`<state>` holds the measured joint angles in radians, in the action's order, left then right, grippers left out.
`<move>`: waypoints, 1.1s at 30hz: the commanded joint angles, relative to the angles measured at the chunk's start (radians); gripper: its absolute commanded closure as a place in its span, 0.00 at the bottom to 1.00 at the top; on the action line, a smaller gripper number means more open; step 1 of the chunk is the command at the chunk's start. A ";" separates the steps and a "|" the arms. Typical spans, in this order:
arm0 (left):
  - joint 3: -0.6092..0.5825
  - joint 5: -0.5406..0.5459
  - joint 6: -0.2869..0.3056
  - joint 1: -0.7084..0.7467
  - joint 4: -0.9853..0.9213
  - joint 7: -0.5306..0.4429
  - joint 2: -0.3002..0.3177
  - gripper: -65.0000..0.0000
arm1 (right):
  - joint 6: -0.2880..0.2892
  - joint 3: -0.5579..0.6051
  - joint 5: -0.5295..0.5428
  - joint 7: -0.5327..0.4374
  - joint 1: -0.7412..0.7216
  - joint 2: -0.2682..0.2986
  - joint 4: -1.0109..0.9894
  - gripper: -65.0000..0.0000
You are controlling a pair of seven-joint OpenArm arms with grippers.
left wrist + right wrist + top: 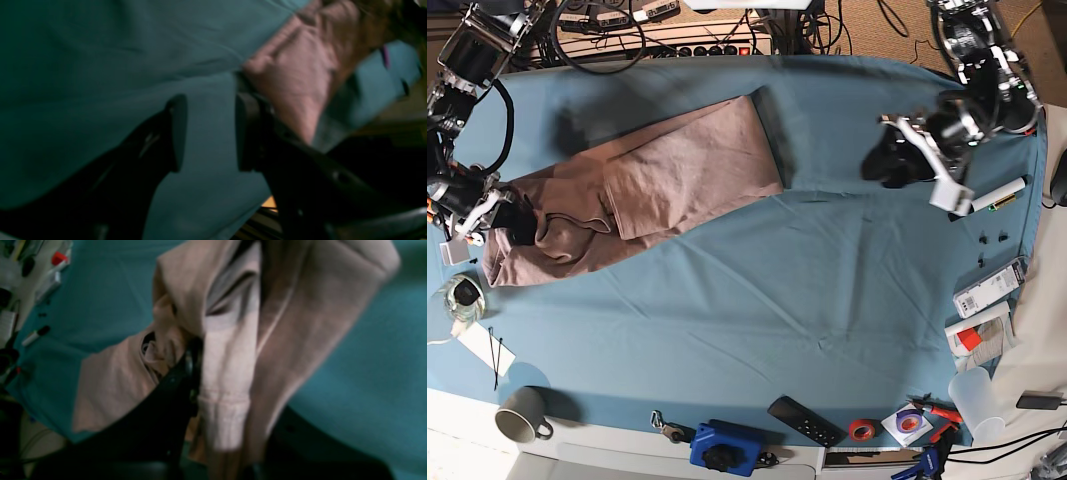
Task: Fold the T-shirt properly
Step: 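Fold the strip end over toward the left gripper with the right gripper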
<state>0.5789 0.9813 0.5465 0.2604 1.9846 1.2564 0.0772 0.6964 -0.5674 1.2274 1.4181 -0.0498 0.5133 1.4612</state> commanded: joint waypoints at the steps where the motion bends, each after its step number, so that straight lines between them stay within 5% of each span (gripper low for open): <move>1: 0.023 0.048 0.003 -0.005 0.019 -0.014 0.005 0.65 | 0.002 0.006 0.034 -0.022 0.001 0.027 0.035 1.00; 11: 0.081 0.124 0.004 -0.005 0.019 0.030 0.006 0.65 | 0.002 0.336 0.010 -0.022 0.029 0.026 0.072 1.00; 17: 0.081 0.124 0.004 0.011 0.019 0.027 0.006 0.65 | 0.002 0.493 0.013 -0.022 0.025 -0.024 0.174 1.00; 27: 0.081 0.123 0.004 0.043 0.019 0.026 0.006 0.65 | 0.002 0.510 -0.066 -0.022 0.024 -0.171 0.281 1.00; 33: 0.081 0.122 0.005 0.045 0.019 0.027 0.006 0.65 | 0.002 0.510 -0.105 -0.022 0.025 -0.189 0.281 1.00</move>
<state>0.6567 1.0748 0.5472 0.3050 1.9858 1.2945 0.0772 0.6964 -0.0521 1.0966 1.4170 -0.0082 0.3153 1.7275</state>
